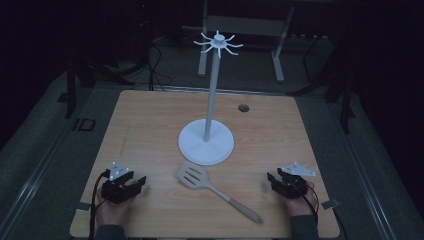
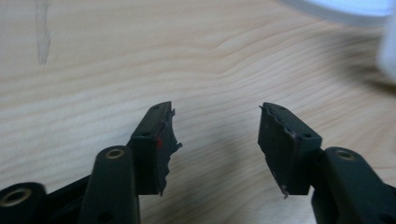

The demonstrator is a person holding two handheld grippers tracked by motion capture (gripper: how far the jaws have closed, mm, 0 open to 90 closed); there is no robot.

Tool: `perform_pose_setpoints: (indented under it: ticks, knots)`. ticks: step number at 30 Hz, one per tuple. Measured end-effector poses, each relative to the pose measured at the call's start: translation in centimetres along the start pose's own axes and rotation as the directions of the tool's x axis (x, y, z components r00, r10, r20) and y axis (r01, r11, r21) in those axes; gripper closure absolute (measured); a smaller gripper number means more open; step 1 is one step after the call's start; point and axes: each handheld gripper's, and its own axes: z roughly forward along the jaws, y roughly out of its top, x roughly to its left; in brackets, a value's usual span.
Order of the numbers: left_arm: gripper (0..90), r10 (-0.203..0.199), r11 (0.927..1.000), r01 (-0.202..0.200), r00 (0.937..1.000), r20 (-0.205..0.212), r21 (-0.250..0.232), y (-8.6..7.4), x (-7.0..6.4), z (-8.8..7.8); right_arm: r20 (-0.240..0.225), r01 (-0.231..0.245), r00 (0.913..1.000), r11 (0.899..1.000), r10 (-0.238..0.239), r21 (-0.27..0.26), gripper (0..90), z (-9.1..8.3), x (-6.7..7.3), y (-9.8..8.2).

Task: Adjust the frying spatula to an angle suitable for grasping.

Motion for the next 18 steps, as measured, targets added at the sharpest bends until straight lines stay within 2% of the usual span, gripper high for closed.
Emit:
perform_pose_setpoints:
  ticks: [2, 3, 4, 5, 9, 10, 13, 15, 18]
  knots:
    - [46.2, 0.026, 0.9993, -0.027, 0.9996, -0.006, -0.027, 0.0, -0.2, -0.4, -0.014, 0.007, 0.9999, 1.0, -0.007, -0.006, 54.8, -0.3, 0.2, 0.1]
    - [47.9, 0.035, 0.9986, -0.035, 0.9994, -0.01, -0.039, 0.0, -0.3, -0.5, -0.028, 0.011, 0.9995, 1.0, -0.012, -0.029, 57.7, -0.8, 0.6, 0.1]
    - [47.9, 0.036, 0.9982, -0.037, 0.9993, -0.006, -0.047, -0.1, -0.3, -0.6, -0.028, 0.011, 0.9995, 1.0, -0.012, -0.029, 57.7, -0.8, 0.6, 0.1]
    - [49.2, 0.038, 0.9981, -0.037, 0.9993, 0.0, -0.05, -0.1, -0.3, -0.7, -0.055, 0.013, 0.9983, 0.999, -0.016, -0.046, 61.1, -1.3, 0.9, 0.1]
    - [49.2, 0.035, 0.9989, -0.035, 0.9993, 0.009, -0.032, -0.1, -0.3, -0.5, -0.088, 0.016, 0.9959, 0.998, -0.02, -0.053, 66.3, -1.7, 1.3, -0.1]
    - [48.9, 0.043, 0.999, -0.043, 0.999, 0.012, -0.015, -0.1, -0.4, -0.4, -0.117, 0.016, 0.9929, 0.999, -0.022, -0.051, 70.6, -1.9, 1.6, -0.2]
    - [49.1, 0.055, 0.9984, -0.055, 0.9984, 0.01, -0.011, -0.1, -0.5, -0.3, -0.16, 0.025, 0.9865, 0.998, -0.034, -0.053, 82.0, -2.3, 2.2, -0.3]
    - [49.1, 0.065, 0.9978, -0.065, 0.9979, 0.007, -0.015, 0.0, -0.6, -0.4, -0.157, 0.041, 0.9862, 0.997, -0.05, -0.059, 89.2, -2.7, 2.9, -0.2]
    - [49.1, 0.063, 0.9977, -0.063, 0.998, 0.004, -0.024, -0.1, -0.6, -0.5, -0.183, 0.058, 0.9805, 0.995, -0.071, -0.076, 90.0, -3.3, 3.9, -0.2]
